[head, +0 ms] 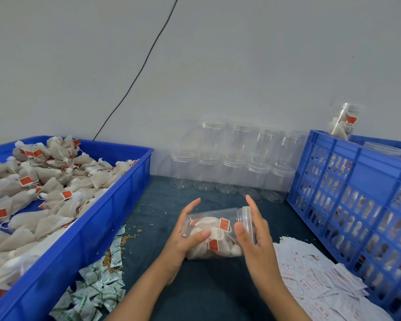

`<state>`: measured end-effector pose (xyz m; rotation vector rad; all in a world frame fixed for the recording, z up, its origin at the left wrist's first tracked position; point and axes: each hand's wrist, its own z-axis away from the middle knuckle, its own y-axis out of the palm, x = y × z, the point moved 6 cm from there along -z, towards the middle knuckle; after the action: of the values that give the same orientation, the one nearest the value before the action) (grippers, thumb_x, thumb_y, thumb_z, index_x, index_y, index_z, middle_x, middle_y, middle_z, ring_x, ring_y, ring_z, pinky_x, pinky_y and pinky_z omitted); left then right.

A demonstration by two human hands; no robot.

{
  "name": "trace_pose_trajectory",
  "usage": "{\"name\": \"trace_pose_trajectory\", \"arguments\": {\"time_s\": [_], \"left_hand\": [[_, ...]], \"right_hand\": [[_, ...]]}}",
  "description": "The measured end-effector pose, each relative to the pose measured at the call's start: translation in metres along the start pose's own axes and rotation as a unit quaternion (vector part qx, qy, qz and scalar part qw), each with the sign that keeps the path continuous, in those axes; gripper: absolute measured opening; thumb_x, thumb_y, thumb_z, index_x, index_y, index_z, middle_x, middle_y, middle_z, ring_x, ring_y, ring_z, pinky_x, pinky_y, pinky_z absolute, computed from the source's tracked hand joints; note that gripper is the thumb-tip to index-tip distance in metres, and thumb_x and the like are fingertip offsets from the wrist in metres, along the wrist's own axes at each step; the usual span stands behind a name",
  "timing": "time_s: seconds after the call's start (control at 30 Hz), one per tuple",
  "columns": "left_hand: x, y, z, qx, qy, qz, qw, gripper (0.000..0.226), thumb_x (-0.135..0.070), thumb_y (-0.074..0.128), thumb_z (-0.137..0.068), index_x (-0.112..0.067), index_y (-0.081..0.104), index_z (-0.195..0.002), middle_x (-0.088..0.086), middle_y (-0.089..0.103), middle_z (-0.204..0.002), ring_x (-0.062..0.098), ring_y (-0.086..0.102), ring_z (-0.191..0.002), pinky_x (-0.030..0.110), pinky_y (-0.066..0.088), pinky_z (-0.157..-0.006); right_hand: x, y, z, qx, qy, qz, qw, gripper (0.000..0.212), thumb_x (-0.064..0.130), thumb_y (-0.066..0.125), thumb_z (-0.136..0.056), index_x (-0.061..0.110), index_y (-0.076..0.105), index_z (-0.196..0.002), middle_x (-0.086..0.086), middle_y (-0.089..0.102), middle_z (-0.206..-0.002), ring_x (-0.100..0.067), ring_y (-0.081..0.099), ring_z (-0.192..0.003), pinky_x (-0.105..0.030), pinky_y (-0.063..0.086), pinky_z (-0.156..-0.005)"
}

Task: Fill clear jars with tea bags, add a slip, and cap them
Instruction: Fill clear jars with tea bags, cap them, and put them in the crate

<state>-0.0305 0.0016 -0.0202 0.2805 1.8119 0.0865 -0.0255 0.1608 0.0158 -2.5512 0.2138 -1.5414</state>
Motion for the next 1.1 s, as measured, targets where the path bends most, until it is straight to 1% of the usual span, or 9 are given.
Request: {"name": "trace_pose_trajectory", "arguments": {"time_s": [0.13, 0.27, 0.33, 0.47, 0.7, 0.8, 0.97, 1.03, 1.1], "left_hand": [[0.005, -0.001, -0.002, -0.004, -0.04, 0.05, 0.998, 0.081, -0.045, 0.075, -0.063, -0.042, 0.043, -0.137, 0.004, 0.065, -0.126, 0.025, 0.064, -0.113, 0.045, 0.051, -0.097], [0.011, 0.003, -0.001, -0.005, -0.099, 0.031, 0.995, 0.077, -0.061, 0.065, -0.059, -0.034, 0.051, -0.13, 0.005, 0.069, -0.105, 0.023, 0.067, -0.077, 0.032, 0.051, -0.052], [0.013, 0.004, -0.001, -0.007, -0.122, 0.023, 0.992, 0.07, -0.063, 0.059, -0.065, -0.032, 0.055, -0.127, 0.008, 0.068, -0.099, 0.023, 0.063, -0.066, 0.026, 0.043, -0.045], [0.014, 0.003, -0.002, 0.008, -0.143, 0.024, 0.989, 0.058, -0.059, 0.051, -0.075, -0.033, 0.059, -0.125, 0.01, 0.07, -0.098, 0.026, 0.063, -0.065, 0.026, 0.042, -0.044], [0.013, 0.003, 0.001, 0.074, -0.213, 0.058, 0.972, 0.059, -0.063, 0.056, -0.074, -0.021, 0.066, -0.115, 0.01, 0.068, -0.083, 0.023, 0.061, -0.061, 0.025, 0.04, -0.047], [0.011, 0.004, 0.001, 0.094, -0.229, 0.065, 0.967, 0.064, -0.062, 0.055, -0.077, -0.022, 0.062, -0.126, 0.013, 0.065, -0.092, 0.024, 0.059, -0.063, 0.024, 0.038, -0.049], [0.011, 0.006, -0.001, 0.036, -0.179, 0.087, 0.979, 0.07, -0.059, 0.055, -0.076, -0.016, 0.056, -0.131, 0.01, 0.066, -0.084, 0.022, 0.058, -0.058, 0.024, 0.035, -0.048], [0.006, 0.008, -0.002, 0.012, -0.12, 0.075, 0.99, 0.066, -0.056, 0.056, -0.076, -0.023, 0.053, -0.133, 0.008, 0.067, -0.095, 0.021, 0.061, -0.065, 0.026, 0.039, -0.049], [-0.001, 0.011, -0.003, 0.004, -0.047, 0.056, 0.997, 0.063, -0.052, 0.063, -0.074, -0.034, 0.049, -0.133, 0.007, 0.067, -0.113, 0.024, 0.067, -0.087, 0.035, 0.051, -0.064]], "right_hand": [[0.008, 0.0, -0.002, 0.057, -0.095, 0.075, 0.991, 0.085, 0.092, 0.03, -0.07, 0.055, 0.018, -0.145, 0.024, 0.036, -0.125, 0.004, 0.04, -0.124, -0.014, 0.031, -0.101], [0.014, -0.007, -0.002, 0.074, -0.185, 0.115, 0.973, 0.056, 0.056, 0.04, -0.092, 0.044, 0.031, -0.146, 0.014, 0.037, -0.133, -0.016, 0.04, -0.129, -0.027, 0.033, -0.102], [0.016, -0.01, 0.0, 0.076, -0.217, 0.127, 0.965, 0.054, 0.043, 0.045, -0.09, 0.039, 0.039, -0.144, 0.008, 0.038, -0.134, -0.023, 0.041, -0.128, -0.033, 0.036, -0.104], [0.016, -0.008, 0.001, 0.09, -0.24, 0.12, 0.959, 0.054, 0.035, 0.047, -0.088, 0.032, 0.044, -0.142, 0.004, 0.04, -0.134, -0.03, 0.043, -0.124, -0.048, 0.044, -0.097], [0.029, -0.006, 0.004, 0.087, -0.285, 0.119, 0.947, 0.053, 0.03, 0.05, -0.084, 0.026, 0.05, -0.137, -0.001, 0.045, -0.13, -0.031, 0.047, -0.121, -0.036, 0.038, -0.102], [0.033, -0.006, 0.006, 0.08, -0.307, 0.158, 0.935, 0.056, 0.03, 0.052, -0.081, 0.029, 0.05, -0.136, -0.001, 0.044, -0.13, -0.028, 0.047, -0.121, -0.029, 0.036, -0.103], [0.034, -0.001, 0.006, 0.03, -0.248, 0.153, 0.956, 0.045, 0.036, 0.049, -0.088, 0.037, 0.051, -0.133, 0.01, 0.044, -0.128, -0.023, 0.046, -0.122, -0.015, 0.033, -0.1], [0.032, -0.001, 0.004, 0.015, -0.197, 0.112, 0.974, 0.045, 0.043, 0.046, -0.089, 0.04, 0.051, -0.133, 0.017, 0.042, -0.125, -0.015, 0.044, -0.125, -0.016, 0.034, -0.101], [0.024, -0.005, 0.0, -0.009, -0.108, 0.042, 0.993, 0.046, 0.059, 0.044, -0.085, 0.052, 0.046, -0.13, 0.024, 0.04, -0.124, 0.004, 0.04, -0.125, -0.009, 0.035, -0.094]]}}
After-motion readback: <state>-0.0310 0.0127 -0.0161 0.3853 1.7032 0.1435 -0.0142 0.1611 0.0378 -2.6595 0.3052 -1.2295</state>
